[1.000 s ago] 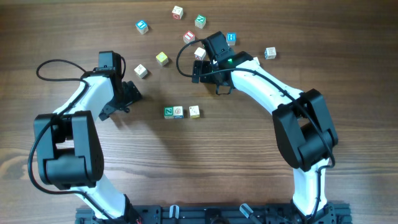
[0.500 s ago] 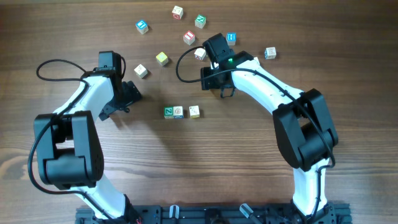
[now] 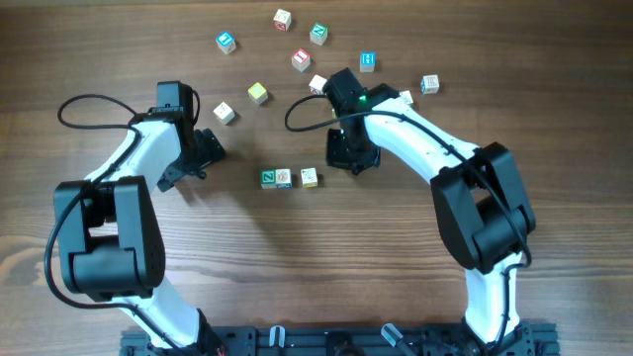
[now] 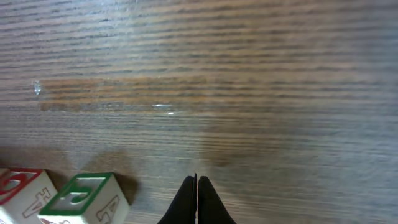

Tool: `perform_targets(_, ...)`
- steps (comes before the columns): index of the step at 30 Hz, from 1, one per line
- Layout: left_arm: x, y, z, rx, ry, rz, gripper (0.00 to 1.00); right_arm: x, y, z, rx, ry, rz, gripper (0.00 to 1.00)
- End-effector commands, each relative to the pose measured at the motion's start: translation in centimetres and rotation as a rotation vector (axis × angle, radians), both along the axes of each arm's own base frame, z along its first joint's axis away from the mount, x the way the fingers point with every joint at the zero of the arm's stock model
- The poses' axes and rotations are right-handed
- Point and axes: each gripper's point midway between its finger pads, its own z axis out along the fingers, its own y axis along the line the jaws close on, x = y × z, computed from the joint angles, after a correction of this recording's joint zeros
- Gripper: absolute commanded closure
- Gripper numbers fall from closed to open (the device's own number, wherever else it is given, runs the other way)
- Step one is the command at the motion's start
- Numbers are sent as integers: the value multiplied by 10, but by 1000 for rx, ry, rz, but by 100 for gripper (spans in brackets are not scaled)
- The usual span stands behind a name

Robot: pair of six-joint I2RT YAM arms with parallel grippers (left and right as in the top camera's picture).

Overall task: Form a horizontal line
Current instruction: 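Push the green J block against the row with the right gripper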

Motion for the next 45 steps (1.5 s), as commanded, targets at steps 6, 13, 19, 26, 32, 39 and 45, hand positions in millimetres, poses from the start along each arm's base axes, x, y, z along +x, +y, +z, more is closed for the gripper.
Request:
perform_targets(6, -4, 0, -5, 5, 19, 0, 0, -12, 1, -28, 3, 35, -66, 96)
perform_targets(13, -4, 0, -5, 5, 19, 0, 0, -17, 16, -24, 85, 75, -57, 96)
perform_targets(19, -4, 0, -5, 5, 19, 0, 0, -14, 21, -23, 114, 67, -69, 94)
perform_targets(26, -4, 0, -5, 6, 19, 1, 0, -13, 27, -21, 146, 69, -63, 92)
perform_targets(32, -4, 0, -5, 5, 19, 0, 0, -17, 31, -19, 169, 90, -60, 92)
perform_targets(39, -4, 0, -5, 5, 19, 0, 0, -32, 45, -12, 260, 175, -49, 95)
perform_targets(45, -4, 0, -5, 5, 19, 0, 0, -36, 50, -10, 269, 205, -95, 96)
